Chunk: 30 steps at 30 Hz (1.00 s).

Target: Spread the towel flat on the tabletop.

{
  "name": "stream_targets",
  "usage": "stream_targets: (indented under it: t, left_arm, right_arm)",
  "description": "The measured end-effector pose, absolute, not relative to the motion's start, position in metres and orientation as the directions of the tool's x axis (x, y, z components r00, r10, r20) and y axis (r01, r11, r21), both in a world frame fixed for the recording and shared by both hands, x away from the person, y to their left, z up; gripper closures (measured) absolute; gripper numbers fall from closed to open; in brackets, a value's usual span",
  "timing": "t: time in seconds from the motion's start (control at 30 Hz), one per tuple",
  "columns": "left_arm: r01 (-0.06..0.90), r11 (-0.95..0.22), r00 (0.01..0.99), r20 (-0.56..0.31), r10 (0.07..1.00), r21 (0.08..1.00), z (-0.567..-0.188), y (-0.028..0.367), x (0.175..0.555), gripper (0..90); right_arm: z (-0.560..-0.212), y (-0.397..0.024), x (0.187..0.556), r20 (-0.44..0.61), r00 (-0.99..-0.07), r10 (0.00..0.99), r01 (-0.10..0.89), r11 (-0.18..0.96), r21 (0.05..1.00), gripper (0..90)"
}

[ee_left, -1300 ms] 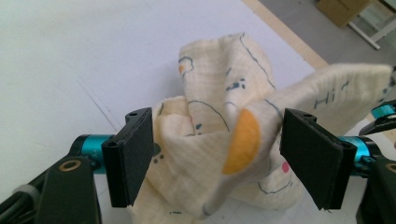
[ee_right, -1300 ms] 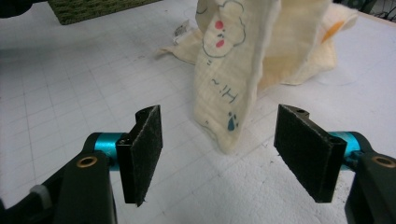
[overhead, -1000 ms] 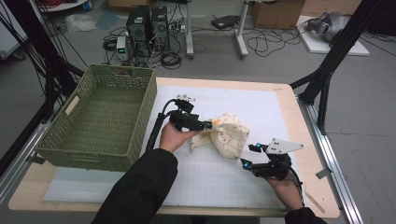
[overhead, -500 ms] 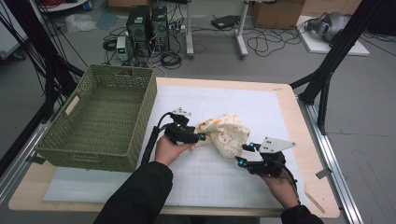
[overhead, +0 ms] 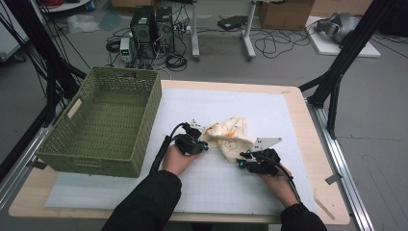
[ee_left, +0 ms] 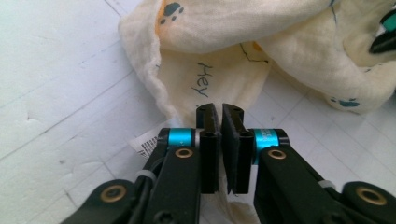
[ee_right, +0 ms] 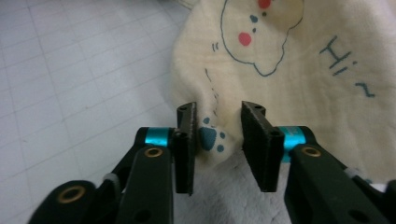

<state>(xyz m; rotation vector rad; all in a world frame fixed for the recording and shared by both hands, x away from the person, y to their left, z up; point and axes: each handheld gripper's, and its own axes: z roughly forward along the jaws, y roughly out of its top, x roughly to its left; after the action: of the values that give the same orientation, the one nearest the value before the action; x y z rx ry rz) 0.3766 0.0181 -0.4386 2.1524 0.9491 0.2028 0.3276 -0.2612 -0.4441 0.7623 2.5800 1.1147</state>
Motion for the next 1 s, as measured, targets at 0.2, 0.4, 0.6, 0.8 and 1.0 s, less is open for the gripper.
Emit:
stream_targets:
  t: [0.2,0.4,0.6,0.8,1.0]
  left_arm:
    - [0.579,-0.411,0.704,-0.177,0.688,0.704,-0.436,0.023,0.375,87.8]
    - [0.553,-0.384,0.714,-0.184,0.675,0.739,-0.422,0.037,0.359,87.9]
    - [0.523,-0.390,0.735,-0.169,0.657,0.758,-0.415,0.051,0.333,87.9]
    - [0.528,-0.383,0.742,-0.192,0.642,0.758,-0.418,0.069,0.308,87.9]
    - [0.520,-0.359,0.728,-0.183,0.660,0.775,-0.414,0.081,0.294,88.0]
  right_arm:
    - [-0.444,-0.267,0.329,0.056,-0.858,0.511,0.376,0.549,0.746,84.2]
    - [-0.432,-0.284,0.317,0.063,-0.882,0.468,0.345,0.549,0.761,84.1]
    - [-0.420,-0.298,0.301,0.049,-0.898,0.437,0.306,0.539,0.785,84.0]
    - [-0.418,-0.311,0.284,0.068,-0.912,0.404,0.300,0.544,0.784,84.1]
    - [-0.422,-0.326,0.280,0.072,-0.901,0.428,0.324,0.554,0.767,84.1]
